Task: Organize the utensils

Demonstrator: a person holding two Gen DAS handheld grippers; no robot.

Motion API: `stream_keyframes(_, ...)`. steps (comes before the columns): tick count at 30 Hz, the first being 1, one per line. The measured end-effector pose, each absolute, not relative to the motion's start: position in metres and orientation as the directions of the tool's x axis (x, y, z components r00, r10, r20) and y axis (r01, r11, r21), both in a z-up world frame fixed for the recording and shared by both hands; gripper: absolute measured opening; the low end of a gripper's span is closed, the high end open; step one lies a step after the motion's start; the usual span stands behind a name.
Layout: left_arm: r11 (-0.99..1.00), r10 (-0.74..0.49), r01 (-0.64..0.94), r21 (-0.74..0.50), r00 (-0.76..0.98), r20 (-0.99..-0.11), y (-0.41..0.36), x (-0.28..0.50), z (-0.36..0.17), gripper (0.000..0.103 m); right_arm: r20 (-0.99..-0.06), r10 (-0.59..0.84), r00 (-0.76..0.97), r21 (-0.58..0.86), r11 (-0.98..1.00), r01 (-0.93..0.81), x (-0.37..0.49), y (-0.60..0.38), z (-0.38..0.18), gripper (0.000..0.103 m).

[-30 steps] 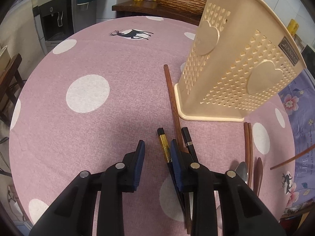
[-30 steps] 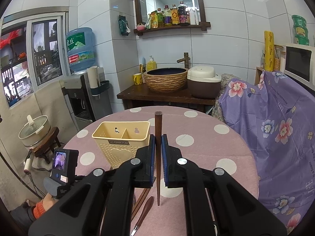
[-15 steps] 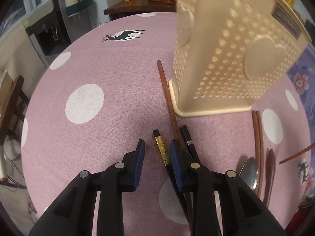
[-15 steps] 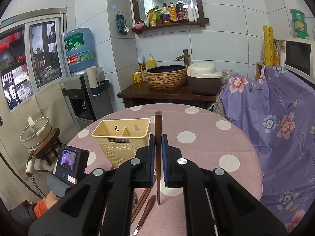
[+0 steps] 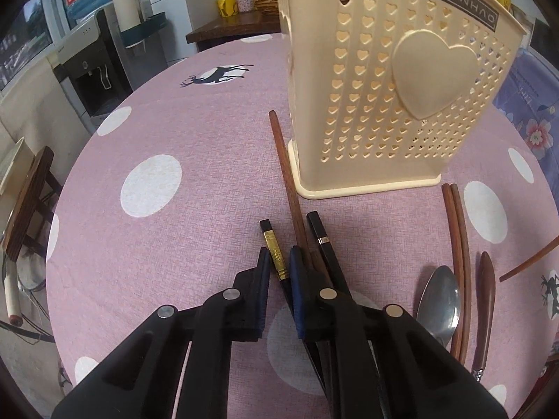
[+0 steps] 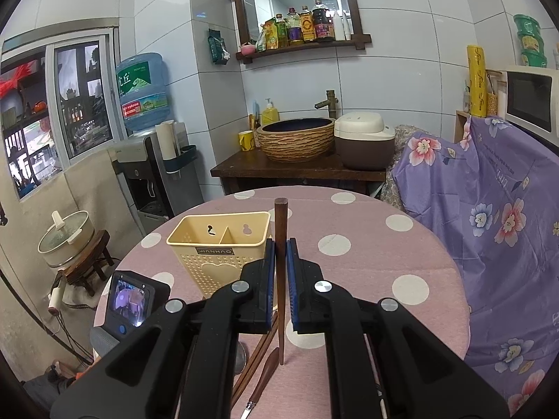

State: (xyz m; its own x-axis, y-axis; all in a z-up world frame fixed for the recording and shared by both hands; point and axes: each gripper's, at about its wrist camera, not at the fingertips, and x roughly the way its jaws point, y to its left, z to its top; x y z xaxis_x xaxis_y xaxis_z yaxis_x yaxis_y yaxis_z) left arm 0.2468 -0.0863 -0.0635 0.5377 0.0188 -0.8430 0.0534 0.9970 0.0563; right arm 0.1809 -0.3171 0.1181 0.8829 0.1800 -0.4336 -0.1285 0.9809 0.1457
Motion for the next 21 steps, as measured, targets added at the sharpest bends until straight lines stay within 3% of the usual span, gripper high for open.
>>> stream_keyframes(4, 0.996, 0.036, 0.049, 0.076, 0.556, -0.83, -0.09, 0.245, -0.064, 0.012, -0.435, 0.179, 0.882, 0.143, 0.981, -0.129, 0.182, -0.315, 0.118, 0.008)
stream_keyframes(14, 0.999, -0.039, 0.021, -0.032, 0.56, -0.828, -0.063, 0.251, -0.061, 0.008, -0.43, 0.164, 0.888, 0.115, 0.985, -0.127, 0.178, -0.313, 0.117, 0.008)
stream_keyframes(21, 0.993, -0.087, 0.002, -0.114, 0.657, -0.749, -0.032, 0.234, -0.018, 0.008, -0.416, 0.17, 0.893, 0.107, 0.985, -0.137, 0.174, -0.313, 0.116, 0.008)
